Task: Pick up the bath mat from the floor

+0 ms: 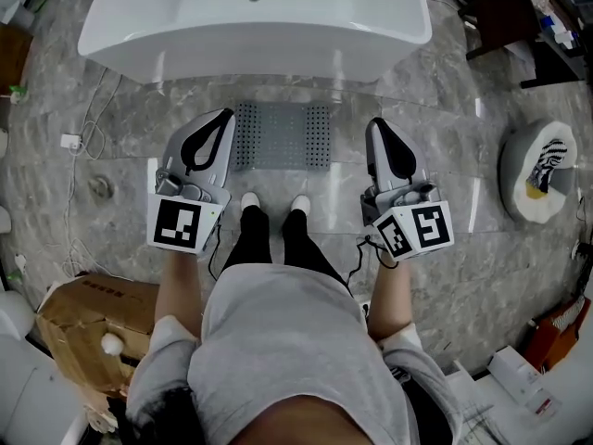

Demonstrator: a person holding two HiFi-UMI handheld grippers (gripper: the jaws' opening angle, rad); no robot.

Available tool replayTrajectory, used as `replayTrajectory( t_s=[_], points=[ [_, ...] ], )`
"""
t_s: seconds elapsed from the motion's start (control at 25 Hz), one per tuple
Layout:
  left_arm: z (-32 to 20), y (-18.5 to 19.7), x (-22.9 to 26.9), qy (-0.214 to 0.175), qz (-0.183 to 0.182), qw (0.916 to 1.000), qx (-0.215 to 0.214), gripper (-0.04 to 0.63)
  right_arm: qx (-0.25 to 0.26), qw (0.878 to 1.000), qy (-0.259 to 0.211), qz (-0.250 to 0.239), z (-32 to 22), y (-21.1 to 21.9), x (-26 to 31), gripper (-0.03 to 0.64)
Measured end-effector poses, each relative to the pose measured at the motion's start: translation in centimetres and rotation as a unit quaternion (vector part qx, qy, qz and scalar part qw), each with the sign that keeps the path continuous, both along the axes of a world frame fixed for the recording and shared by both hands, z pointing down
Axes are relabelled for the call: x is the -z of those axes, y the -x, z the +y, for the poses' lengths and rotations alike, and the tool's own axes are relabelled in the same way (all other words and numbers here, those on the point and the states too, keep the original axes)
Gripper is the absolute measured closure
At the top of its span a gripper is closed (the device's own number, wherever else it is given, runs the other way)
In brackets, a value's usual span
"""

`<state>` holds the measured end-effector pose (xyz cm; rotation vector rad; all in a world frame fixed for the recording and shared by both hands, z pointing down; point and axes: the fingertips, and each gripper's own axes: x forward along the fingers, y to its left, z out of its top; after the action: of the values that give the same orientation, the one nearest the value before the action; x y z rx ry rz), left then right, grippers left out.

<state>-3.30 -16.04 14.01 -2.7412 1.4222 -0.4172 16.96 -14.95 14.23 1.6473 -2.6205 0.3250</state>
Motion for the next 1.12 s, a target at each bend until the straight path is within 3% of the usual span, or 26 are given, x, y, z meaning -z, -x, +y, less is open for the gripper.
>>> replayTrajectory(
  t_s=[0.52,1.12],
  points=[
    [-3.7,4.3,-6.3,0.043,-0.01,0.999,0.001,0.594,-0.023,0.999,0.044,0.019,-2.8,2.0,-5.9,0.603],
    [-5.3,5.9,-16.5,0.085,-0.004,0.9962,0.019,0.594,-0.015,0.995,0.097,0.028,-4.6,3.0,-16.1,0.594]
  ],
)
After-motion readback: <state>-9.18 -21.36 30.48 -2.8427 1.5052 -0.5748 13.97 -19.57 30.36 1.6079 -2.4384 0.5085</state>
